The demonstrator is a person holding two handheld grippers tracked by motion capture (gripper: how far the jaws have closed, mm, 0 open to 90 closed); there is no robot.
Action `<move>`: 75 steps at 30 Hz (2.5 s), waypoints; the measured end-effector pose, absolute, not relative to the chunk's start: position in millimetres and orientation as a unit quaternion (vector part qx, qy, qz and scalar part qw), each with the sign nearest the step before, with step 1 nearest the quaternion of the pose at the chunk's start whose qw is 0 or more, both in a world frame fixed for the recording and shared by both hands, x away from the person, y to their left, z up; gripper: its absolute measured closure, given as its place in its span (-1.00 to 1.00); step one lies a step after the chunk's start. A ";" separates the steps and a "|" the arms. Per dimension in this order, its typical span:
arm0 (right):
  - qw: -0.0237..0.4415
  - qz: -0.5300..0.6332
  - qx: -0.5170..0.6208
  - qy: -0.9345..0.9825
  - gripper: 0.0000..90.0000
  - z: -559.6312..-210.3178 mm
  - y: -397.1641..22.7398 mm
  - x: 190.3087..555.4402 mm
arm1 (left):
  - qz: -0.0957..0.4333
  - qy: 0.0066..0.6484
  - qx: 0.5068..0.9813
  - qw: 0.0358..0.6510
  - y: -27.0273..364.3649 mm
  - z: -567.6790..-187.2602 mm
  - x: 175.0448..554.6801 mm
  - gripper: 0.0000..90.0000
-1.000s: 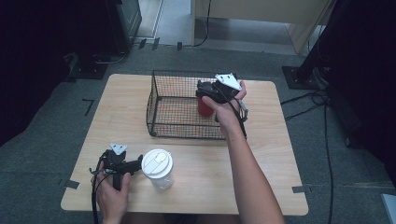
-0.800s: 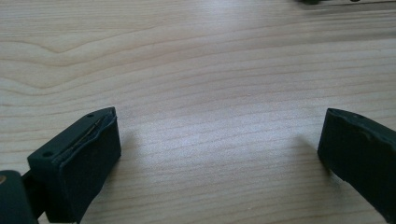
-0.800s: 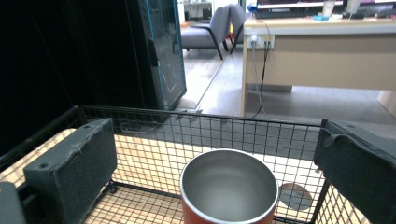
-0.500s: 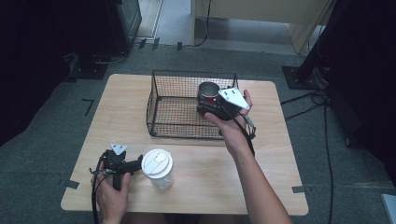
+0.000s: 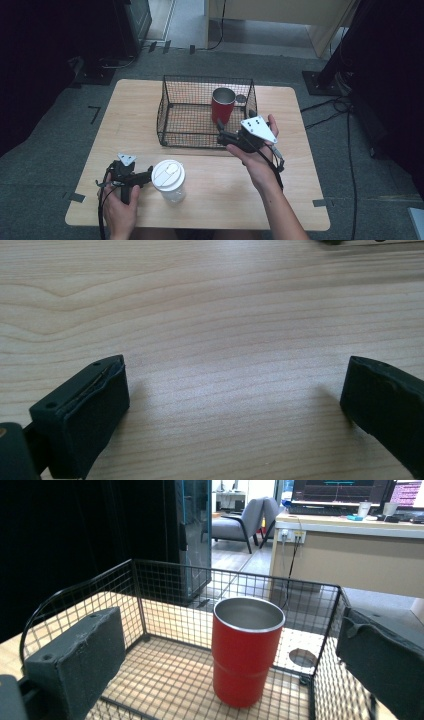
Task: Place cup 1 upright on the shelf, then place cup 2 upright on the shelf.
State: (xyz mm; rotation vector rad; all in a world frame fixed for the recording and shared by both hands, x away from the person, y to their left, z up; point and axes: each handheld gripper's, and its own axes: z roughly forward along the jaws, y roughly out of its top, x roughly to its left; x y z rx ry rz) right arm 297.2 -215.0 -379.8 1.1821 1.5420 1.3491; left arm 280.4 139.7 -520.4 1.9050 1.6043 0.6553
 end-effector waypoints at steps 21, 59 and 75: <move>0.363 0.524 0.447 0.627 -1.00 -412.6 -212.0 237.3 | 0.244 0.599 0.710 0.280 139.6 -520.5 280.3 -1.00; 0.257 0.545 0.370 0.707 -1.00 -474.1 -151.1 183.2 | 0.244 0.599 0.710 0.279 139.5 -520.4 280.5 -1.00; 0.214 0.562 0.339 0.724 -0.99 -476.6 -121.3 181.9 | 0.244 0.598 0.710 0.279 139.6 -520.4 280.6 -1.00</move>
